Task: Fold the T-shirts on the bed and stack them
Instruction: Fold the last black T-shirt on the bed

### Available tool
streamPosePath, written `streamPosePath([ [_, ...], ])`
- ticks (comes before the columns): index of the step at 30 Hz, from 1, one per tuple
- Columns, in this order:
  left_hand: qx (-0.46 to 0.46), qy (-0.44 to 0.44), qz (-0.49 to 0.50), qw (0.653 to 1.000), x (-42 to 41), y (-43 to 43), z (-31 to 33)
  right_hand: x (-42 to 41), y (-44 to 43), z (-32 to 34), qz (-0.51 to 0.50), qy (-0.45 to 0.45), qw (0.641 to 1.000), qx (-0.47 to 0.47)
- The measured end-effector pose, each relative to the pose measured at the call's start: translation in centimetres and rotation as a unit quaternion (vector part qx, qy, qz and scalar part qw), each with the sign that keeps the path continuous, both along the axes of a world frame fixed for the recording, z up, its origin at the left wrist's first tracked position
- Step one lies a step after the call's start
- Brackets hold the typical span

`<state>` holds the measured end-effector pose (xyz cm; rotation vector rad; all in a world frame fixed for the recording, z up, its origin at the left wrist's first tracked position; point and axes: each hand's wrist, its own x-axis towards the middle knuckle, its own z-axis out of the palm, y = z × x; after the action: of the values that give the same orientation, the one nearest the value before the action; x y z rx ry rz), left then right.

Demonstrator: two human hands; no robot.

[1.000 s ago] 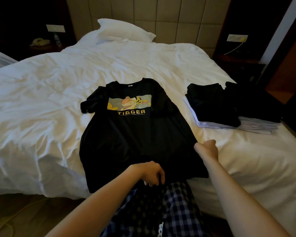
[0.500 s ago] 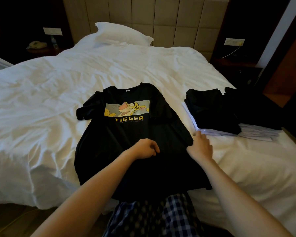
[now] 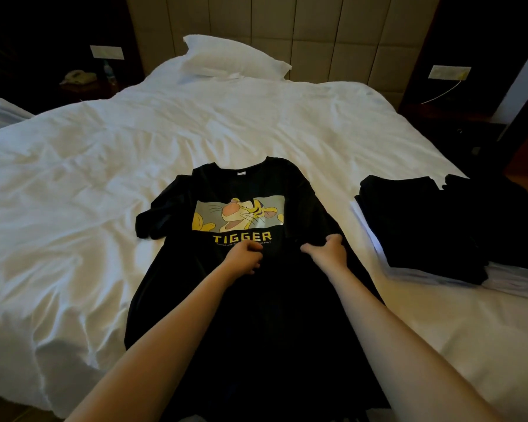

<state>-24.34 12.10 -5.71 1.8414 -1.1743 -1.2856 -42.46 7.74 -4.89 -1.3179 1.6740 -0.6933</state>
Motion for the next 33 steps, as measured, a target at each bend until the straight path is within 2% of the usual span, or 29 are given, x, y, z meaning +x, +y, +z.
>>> streamPosePath([
  [3,0.026,0.067,0.027,0.997,0.6,-1.7,-0.3,0.9,-2.4,-0.3,-0.153,-0.202,0.966,0.054],
  [5,0.025,0.081,0.026,0.996,0.4,-2.5,-0.4,1.2,-3.2,-0.3,-0.187,-0.265,0.943,0.071],
  [7,0.016,0.078,0.026,0.996,0.4,-3.4,-0.6,1.2,-4.1,-0.3,-0.172,-0.223,0.957,0.064],
  [10,-0.001,0.079,0.042,0.996,1.0,-4.5,-0.4,1.0,-5.4,0.0,-0.12,-0.038,0.992,0.017],
  [12,-0.029,0.06,0.076,0.995,1.9,-4.9,-0.1,1.5,-5.7,0.4,-0.095,0.129,0.985,-0.069],
  [14,-0.069,0.043,0.131,0.988,3.1,-4.9,0.2,2.8,-5.6,0.6,-0.077,0.214,0.96,-0.16],
  [16,-0.121,0.005,0.191,0.974,5.0,-4.4,0.7,4.9,-5.2,0.8,-0.046,0.224,0.953,-0.198],
  [19,-0.18,-0.104,0.262,0.942,8.7,-3.5,1.3,8.2,-4.6,0.4,0.037,0.237,0.948,-0.211],
  [22,-0.155,-0.214,0.375,0.889,12.2,-1.9,1.7,11.6,-3.7,-0.2,0.142,0.212,0.948,-0.192],
  [23,-0.126,-0.218,0.413,0.875,13.4,-1.4,1.5,12.7,-3.4,-0.5,0.173,0.196,0.949,-0.174],
  [25,-0.071,-0.119,0.457,0.879,15.2,-0.7,1.1,14.1,-3.0,-1.0,0.226,0.192,0.945,-0.138],
  [26,-0.049,-0.015,0.469,0.882,16.3,-0.6,0.7,14.7,-2.9,-1.3,0.248,0.201,0.939,-0.128],
  [28,-0.018,0.21,0.456,0.865,18.4,-0.7,-0.3,15.5,-2.9,-1.6,0.267,0.213,0.932,-0.118],
  [29,-0.006,0.276,0.432,0.858,19.6,-1.1,-1.2,15.6,-3.0,-1.7,0.267,0.21,0.933,-0.114],
  [31,0.012,0.362,0.408,0.838,20.0,-1.2,-1.0,15.8,-3.4,-1.8,0.262,0.186,0.942,-0.094],
  [33,0.018,0.399,0.399,0.825,19.4,-1.3,0.2,16.0,-3.8,-1.6,0.261,0.139,0.953,-0.07],
])
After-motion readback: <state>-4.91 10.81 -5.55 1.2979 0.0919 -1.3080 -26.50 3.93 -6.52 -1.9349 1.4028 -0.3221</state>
